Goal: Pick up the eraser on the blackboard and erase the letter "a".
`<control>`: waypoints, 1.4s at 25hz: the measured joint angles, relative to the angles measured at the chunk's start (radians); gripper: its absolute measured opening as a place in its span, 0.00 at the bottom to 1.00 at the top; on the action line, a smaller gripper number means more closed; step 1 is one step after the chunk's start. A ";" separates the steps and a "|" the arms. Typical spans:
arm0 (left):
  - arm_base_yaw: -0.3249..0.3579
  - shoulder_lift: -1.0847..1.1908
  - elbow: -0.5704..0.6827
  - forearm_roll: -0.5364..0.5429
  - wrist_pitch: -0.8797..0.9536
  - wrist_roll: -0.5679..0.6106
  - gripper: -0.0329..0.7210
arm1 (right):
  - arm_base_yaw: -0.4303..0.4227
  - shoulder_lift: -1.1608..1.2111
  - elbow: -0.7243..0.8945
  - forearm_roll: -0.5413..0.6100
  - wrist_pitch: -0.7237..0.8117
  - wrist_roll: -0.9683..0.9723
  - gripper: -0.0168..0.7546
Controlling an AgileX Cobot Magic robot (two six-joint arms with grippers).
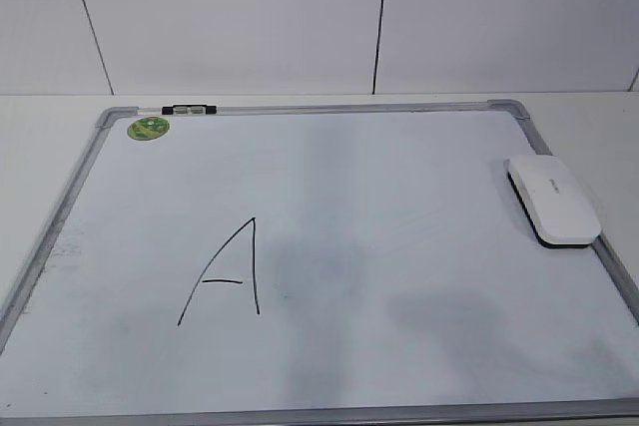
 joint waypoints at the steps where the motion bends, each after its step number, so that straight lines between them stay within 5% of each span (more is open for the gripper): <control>1: 0.000 0.000 0.000 -0.005 0.000 0.005 0.69 | 0.000 0.000 0.000 0.000 0.000 0.000 0.79; 35: 0.000 -0.137 0.000 -0.019 0.000 0.005 0.69 | 0.000 -0.046 0.000 -0.012 -0.007 0.000 0.79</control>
